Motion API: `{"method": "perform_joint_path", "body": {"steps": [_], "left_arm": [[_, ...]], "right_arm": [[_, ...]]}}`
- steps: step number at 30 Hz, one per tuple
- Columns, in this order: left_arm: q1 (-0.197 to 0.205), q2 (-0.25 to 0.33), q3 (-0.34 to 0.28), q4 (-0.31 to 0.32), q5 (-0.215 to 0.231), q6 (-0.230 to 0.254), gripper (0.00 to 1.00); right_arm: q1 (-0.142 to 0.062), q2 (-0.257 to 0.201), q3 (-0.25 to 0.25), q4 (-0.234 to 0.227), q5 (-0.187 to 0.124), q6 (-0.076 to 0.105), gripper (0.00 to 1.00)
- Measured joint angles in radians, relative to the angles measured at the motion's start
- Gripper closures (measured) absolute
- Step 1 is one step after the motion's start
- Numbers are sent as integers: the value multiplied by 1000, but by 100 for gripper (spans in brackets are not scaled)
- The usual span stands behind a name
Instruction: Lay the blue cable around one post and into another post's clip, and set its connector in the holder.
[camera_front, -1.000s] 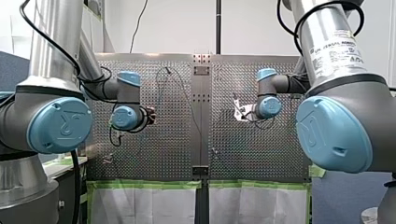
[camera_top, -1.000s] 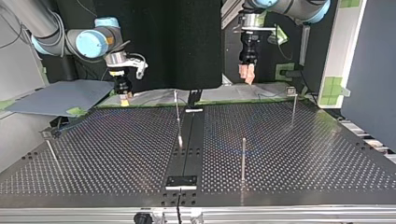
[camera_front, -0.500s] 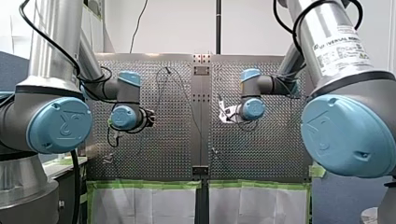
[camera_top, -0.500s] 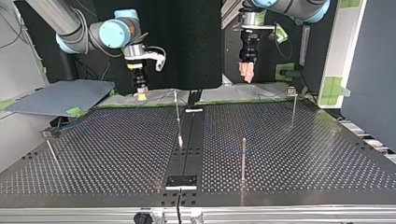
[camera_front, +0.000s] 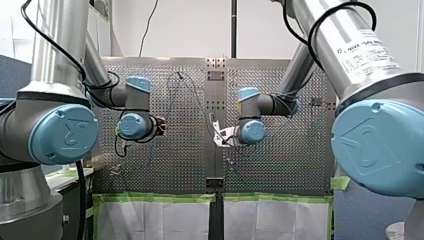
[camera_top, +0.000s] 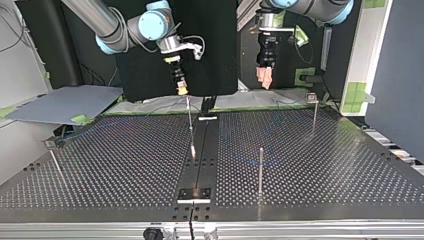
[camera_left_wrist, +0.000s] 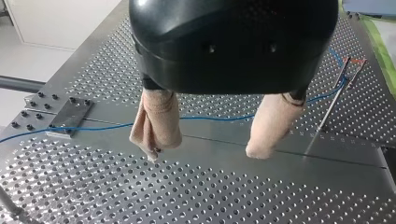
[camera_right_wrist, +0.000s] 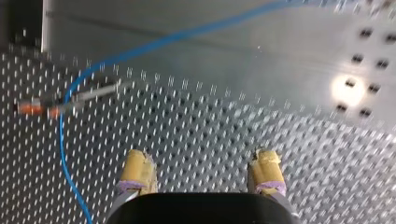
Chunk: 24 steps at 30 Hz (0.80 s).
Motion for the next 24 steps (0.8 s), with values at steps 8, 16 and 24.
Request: {"method": "perform_joint_path", "body": {"steps": [8,16,24], "left_arm": [[0,0,0,0,0,2,0],[0,0,0,-2,-3,4,0],[0,0,0,-4,-4,6,0]], "right_arm": [[81,2,0,-15,15,-2,1],[167,2,1,-17,92,5,1],[236,2,4,-32,170,10,1]]}}
